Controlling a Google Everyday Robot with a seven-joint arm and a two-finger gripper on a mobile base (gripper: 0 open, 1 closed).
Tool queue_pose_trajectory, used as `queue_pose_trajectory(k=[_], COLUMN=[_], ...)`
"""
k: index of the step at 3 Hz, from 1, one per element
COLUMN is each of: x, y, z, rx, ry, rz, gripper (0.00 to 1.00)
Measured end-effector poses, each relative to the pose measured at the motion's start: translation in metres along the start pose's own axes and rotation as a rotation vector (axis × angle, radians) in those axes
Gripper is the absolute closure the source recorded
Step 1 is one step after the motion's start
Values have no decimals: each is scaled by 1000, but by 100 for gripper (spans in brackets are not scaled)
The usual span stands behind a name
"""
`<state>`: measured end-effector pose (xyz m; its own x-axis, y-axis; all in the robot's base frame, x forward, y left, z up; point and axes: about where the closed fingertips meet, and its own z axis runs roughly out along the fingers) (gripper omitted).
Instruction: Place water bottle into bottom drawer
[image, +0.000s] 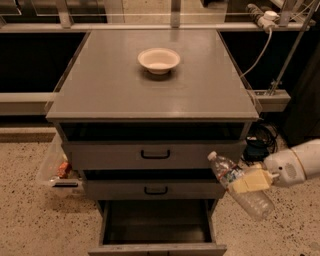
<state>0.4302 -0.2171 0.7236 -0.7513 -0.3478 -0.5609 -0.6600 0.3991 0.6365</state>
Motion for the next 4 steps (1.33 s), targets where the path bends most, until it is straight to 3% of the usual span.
queue_pose_trajectory(k=[1,2,4], x=[41,68,69], y=[-30,-59,-59], z=[23,47,48], rx=[-75,-66,-30], ry=[-27,-27,-28], rz=[69,105,114], gripper=[100,100,100])
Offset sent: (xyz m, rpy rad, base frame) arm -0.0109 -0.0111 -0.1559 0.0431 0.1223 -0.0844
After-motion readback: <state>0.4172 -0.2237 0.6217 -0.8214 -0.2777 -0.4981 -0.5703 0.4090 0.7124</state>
